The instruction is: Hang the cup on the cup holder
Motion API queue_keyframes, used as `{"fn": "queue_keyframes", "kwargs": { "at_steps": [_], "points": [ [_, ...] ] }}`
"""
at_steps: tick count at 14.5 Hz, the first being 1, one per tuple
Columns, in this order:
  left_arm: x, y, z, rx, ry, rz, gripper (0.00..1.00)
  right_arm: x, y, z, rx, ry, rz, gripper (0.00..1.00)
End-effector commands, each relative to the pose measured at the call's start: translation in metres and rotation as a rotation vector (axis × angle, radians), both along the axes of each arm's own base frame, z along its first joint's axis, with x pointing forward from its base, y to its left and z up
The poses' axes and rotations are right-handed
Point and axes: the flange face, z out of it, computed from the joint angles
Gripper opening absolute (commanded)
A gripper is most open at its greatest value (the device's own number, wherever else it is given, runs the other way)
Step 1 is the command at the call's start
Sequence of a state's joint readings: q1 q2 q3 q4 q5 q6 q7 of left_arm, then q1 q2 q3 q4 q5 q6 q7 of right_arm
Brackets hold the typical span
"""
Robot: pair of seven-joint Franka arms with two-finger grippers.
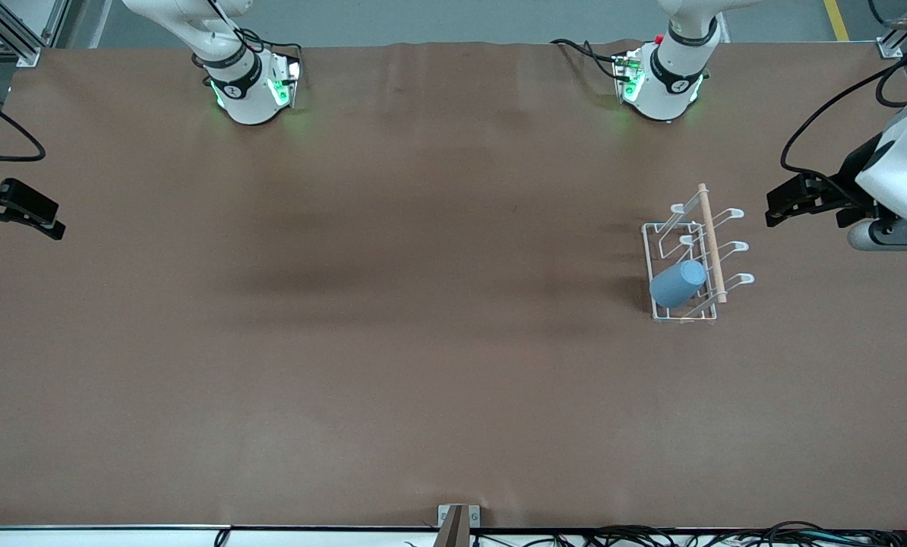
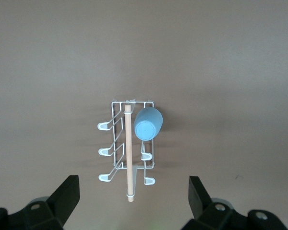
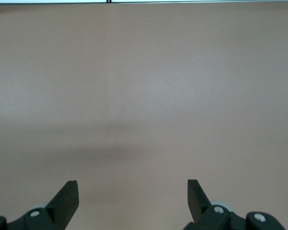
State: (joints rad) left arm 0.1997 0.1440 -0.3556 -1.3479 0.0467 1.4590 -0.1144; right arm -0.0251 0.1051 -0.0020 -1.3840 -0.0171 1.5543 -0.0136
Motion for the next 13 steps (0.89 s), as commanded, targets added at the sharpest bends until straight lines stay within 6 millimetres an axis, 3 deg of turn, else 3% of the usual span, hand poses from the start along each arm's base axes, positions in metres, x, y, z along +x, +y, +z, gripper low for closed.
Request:
{"fn": "queue_keyframes", "kwargs": {
  "at_steps": [1,3,6,13],
  "points": [
    [-0.021,0.016,0.029,-0.007,-0.043,0.007,1.0,-0.007,-0.005,0.003,-0.014,-0.004,0.013,1.0],
    [-0.036,0.031,0.042,-0.018,-0.062,0.013,1.0,-0.008,-0.007,0.002,-0.014,0.003,0.011,1.0],
    [-0.064,0.052,0.043,-0.012,-0.055,-0.035,1.0,-0.008,-0.004,0.002,-0.014,0.002,0.016,1.0],
    [-0.063,0.042,0.035,-0.013,-0.041,-0.04,1.0,-0.008,-0.001,0.003,-0.009,0.0,0.021,1.0]
  ]
}}
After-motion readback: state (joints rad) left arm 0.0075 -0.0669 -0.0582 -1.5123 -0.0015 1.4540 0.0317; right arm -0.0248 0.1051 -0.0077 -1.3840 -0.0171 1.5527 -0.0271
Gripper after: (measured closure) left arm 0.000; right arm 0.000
